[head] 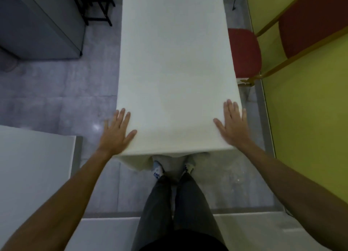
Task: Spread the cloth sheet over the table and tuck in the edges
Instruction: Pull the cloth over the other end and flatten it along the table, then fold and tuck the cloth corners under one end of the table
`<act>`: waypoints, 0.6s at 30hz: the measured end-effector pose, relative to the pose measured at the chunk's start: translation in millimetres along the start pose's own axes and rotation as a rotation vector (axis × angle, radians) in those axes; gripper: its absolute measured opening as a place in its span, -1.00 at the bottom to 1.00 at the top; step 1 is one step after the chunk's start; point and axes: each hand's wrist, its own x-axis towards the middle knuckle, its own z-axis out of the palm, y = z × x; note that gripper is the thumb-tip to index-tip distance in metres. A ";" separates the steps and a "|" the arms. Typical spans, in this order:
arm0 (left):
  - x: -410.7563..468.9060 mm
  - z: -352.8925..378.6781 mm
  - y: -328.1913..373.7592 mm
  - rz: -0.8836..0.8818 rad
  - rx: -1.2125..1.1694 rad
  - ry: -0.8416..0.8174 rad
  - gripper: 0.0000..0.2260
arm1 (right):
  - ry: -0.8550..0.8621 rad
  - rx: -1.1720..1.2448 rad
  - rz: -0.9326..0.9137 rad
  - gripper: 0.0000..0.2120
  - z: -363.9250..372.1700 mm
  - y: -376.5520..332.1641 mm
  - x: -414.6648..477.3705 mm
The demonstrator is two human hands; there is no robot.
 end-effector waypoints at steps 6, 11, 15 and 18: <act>-12.7 -10.2 61.6 0.039 -0.067 0.137 -0.33 | 0.076 0.096 -0.007 -0.28 -1.1 -63.7 -26.9; -15.3 18.4 130.9 0.169 -0.018 0.026 -0.33 | 0.002 0.027 -0.111 -0.29 16.2 -101.1 -45.9; -11.3 16.3 122.6 0.207 0.006 0.012 -0.30 | 0.016 0.036 -0.030 -0.27 10.7 -79.1 -53.1; -9.0 15.9 123.8 0.209 -0.002 0.017 -0.30 | 0.047 0.048 -0.006 -0.26 12.4 -84.2 -54.9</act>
